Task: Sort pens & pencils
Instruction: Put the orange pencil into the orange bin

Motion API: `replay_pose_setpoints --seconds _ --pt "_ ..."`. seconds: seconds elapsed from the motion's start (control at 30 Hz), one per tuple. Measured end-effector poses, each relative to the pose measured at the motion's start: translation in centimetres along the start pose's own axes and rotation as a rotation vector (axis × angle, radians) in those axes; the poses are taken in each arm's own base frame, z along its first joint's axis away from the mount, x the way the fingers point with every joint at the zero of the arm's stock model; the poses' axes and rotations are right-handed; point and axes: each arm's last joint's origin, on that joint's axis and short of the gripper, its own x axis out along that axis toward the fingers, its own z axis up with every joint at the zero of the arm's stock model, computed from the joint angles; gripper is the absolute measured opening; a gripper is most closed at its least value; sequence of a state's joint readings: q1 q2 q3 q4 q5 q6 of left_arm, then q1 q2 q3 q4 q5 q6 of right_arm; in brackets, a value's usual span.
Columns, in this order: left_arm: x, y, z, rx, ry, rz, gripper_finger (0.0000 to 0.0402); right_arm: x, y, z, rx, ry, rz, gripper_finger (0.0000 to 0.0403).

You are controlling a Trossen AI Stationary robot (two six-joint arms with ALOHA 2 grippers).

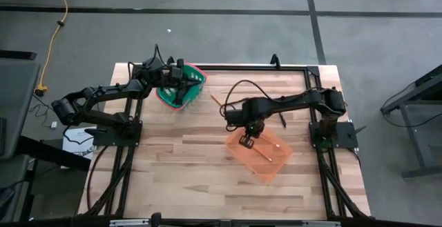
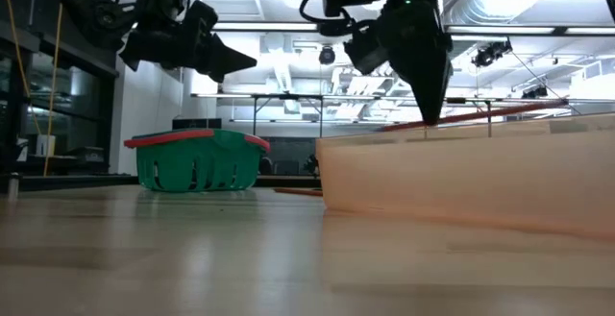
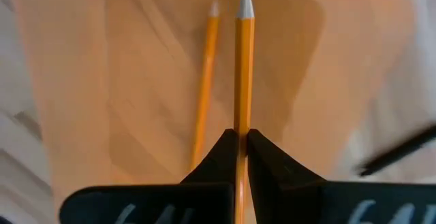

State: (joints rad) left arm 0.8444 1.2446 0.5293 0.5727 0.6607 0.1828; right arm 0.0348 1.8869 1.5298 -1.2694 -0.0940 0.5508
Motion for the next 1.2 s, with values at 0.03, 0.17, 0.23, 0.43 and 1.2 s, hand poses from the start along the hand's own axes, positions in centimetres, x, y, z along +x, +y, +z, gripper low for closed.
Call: replay_pose_setpoints --seconds 0.03,0.17,0.23,0.43,1.2 --pt "0.0 0.0 0.1 -0.002 -0.008 0.002 0.0005 0.2 0.2 -0.2 0.015 0.000 0.015 0.0000" --pt "0.0 0.0 0.2 0.001 -0.017 0.003 0.0005 1.4 0.8 -0.6 0.041 -0.006 0.050 0.0000" --pt "0.0 0.0 0.3 0.007 -0.024 0.004 0.0005 2.2 0.8 -0.6 0.055 -0.013 0.060 0.0000" --pt "0.0 0.1 0.4 0.010 -0.032 0.005 0.0005 4.7 0.5 -0.7 0.075 -0.024 0.083 0.0004" --pt "0.0 0.0 0.1 -0.050 -0.009 0.000 0.0005 -1.9 -0.7 1.4 -0.024 -0.094 0.066 0.0145"
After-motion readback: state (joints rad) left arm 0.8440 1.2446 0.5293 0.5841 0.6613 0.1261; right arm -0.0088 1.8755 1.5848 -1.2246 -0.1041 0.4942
